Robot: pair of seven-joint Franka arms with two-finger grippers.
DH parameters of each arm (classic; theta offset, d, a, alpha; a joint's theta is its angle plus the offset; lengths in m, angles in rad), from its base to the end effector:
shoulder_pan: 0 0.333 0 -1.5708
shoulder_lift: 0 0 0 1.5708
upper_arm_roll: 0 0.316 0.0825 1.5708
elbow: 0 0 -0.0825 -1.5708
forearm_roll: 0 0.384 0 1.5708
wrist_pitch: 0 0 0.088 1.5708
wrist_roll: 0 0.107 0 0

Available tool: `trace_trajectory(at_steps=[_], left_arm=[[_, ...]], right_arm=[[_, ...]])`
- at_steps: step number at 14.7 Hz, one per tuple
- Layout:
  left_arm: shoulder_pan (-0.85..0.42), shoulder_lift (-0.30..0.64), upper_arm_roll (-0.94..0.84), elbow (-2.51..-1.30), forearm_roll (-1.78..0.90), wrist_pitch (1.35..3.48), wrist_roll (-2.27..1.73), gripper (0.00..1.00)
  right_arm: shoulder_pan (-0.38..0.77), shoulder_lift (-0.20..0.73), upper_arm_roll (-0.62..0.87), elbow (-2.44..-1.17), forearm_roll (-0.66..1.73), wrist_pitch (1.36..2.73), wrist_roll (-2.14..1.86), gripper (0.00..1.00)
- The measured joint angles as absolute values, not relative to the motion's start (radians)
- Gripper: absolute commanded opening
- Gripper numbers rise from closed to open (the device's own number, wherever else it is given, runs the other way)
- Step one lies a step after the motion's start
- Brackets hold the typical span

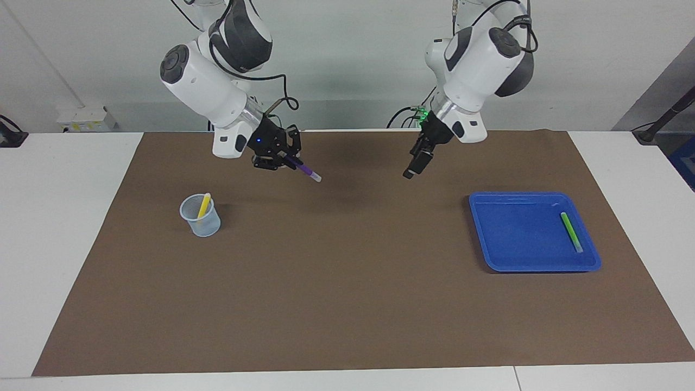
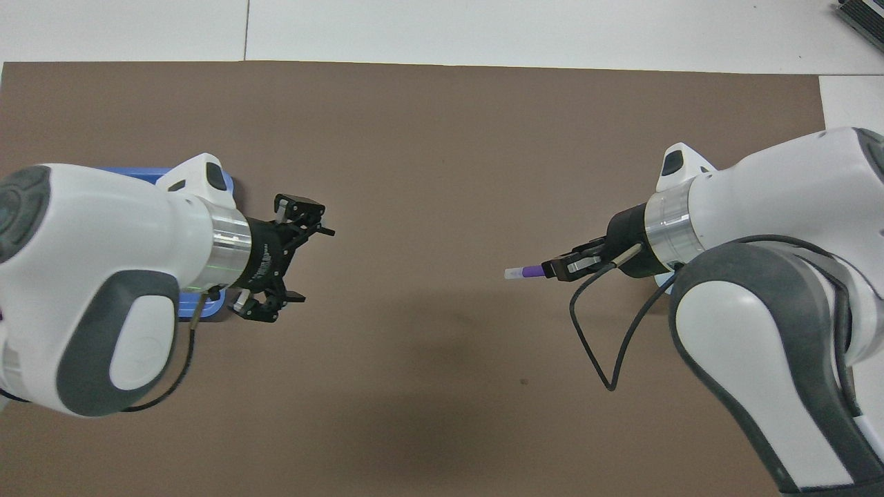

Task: Transfer and insert pens with both arms
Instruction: 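Open the left gripper while the right gripper pulls the pen away, then insert the purple pen into the clear cup with the right gripper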

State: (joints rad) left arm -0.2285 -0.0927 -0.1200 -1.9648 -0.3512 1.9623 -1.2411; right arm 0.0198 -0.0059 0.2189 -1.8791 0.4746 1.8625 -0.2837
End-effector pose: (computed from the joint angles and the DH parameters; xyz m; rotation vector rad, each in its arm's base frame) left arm 0.5018 -0.2082 0.5247 2.4876 1.3802 -0.2372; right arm 0.5369 0.1672 0.5140 -2.6406 -0.5093 0.0005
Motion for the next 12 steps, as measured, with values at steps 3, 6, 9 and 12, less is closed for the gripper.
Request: trace_trajectory(at_steps=[3, 6, 9, 12], left_arm=[[-0.081, -0.104, -0.117, -1.965, -0.250, 1.865, -0.931, 1.00], [0.015, -0.105, -0.116, -1.965, -0.152, 1.847, -0.605, 1.00], [0.107, -0.106, -0.116, -1.964, -0.119, 1.847, -0.320, 1.00], [0.177, -0.104, -0.116, -1.965, -0.068, 1.857, -0.098, 1.00]], right_arm=[[-0.008, -0.006, 0.215, -1.874, 0.331, 1.851, -0.284, 0.00], [-0.036, -0.006, 0.212, -1.856, 0.192, 1.824, -0.284, 0.00], [-0.052, -0.007, 0.212, -1.849, 0.064, 1.808, -0.284, 0.00], [-0.065, -0.007, 0.211, -1.848, -0.021, 1.807, -0.284, 0.00]])
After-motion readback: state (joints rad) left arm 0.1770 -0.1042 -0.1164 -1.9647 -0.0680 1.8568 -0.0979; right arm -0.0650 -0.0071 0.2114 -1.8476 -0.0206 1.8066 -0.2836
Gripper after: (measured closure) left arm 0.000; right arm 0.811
